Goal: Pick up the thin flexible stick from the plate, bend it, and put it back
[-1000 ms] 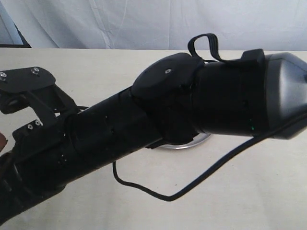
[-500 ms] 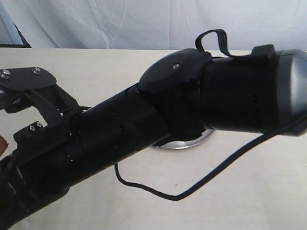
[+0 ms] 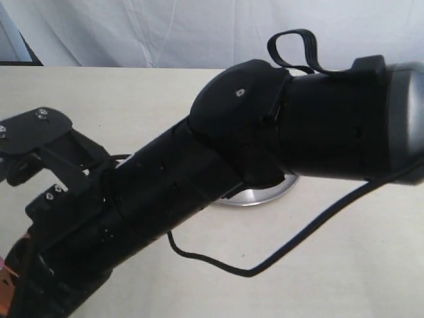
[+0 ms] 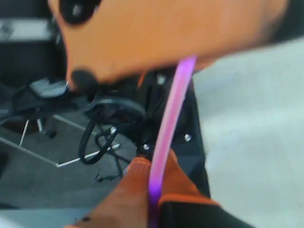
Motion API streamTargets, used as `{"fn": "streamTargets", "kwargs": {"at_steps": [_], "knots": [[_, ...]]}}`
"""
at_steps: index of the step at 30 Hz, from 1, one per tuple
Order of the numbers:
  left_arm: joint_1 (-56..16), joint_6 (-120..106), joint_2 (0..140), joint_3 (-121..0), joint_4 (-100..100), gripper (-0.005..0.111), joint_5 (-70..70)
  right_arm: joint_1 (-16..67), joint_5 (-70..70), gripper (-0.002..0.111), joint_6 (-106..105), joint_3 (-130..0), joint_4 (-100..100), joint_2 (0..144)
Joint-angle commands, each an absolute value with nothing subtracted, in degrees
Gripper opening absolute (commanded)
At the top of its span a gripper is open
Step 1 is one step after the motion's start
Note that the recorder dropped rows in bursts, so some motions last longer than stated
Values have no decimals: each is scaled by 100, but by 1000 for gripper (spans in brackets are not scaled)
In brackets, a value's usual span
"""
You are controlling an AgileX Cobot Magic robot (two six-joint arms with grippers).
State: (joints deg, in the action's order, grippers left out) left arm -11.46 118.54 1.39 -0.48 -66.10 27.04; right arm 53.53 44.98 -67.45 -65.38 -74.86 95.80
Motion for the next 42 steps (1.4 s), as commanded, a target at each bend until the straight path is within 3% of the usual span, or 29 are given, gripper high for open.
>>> {"fn": "streamTargets", "kwargs": {"at_steps": [1, 4, 6, 8, 9, 21, 33, 42], "knots": [[-1153, 11824, 137, 0, -6422, 46, 2227, 5396, 5185, 0, -6707, -6529, -7271, 9567], [-1153, 11779, 137, 0, -6422, 44, 2118, 5396, 5362, 0, -6692, -6529, -7230, 9567], [-1153, 11718, 137, 0, -6422, 28, 1962, 5396, 5581, 0, -6692, -6529, -7204, 9567], [-1153, 11337, 137, 0, -6422, 4, 1896, 5396, 5717, 0, -6692, -6529, -7204, 9567], [-1153, 11268, 137, 0, -6422, 0, 1896, 5396, 5717, 0, -6692, -6529, -7204, 9567], [-1153, 10475, 137, 0, -6980, 0, 1925, 5396, 5809, 0, -6565, -6602, -7400, 9211], [-1153, 10485, 137, 0, -4787, 0, 2366, 5396, 5113, 0, -6377, -6602, -6896, 9559], [-1153, 10475, 137, 0, -4670, 1, 2315, 5396, 4970, 0, -6332, -6602, -6797, 9850]]}}
